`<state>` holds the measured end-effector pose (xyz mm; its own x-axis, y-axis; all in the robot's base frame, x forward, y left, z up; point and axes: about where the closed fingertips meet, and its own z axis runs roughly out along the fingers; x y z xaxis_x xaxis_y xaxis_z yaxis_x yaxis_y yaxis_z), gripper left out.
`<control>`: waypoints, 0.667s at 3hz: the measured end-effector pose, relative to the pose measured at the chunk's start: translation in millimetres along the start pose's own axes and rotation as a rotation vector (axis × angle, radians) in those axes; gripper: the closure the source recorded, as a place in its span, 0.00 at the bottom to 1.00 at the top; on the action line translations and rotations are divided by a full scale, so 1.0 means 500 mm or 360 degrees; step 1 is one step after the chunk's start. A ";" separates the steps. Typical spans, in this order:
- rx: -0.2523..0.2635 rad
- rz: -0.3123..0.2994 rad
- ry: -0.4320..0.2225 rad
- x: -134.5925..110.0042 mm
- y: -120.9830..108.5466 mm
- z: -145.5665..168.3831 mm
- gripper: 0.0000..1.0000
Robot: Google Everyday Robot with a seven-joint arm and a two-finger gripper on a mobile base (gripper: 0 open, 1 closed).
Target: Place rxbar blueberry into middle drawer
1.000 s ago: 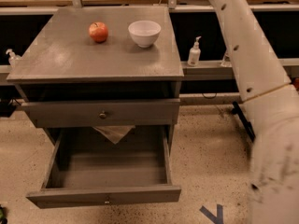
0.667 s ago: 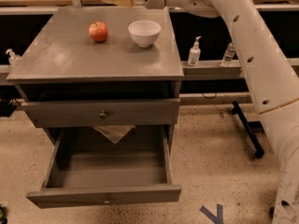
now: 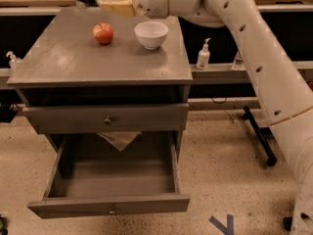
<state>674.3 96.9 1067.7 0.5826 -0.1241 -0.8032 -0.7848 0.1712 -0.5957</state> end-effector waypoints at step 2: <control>0.0150 0.0163 -0.0097 0.183 0.180 -0.089 1.00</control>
Offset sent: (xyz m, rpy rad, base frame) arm -0.1574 0.0452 -0.3754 -0.0786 0.3274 0.1901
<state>647.6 57.2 940.7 0.5147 -0.0425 -0.8563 -0.8189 0.2714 -0.5057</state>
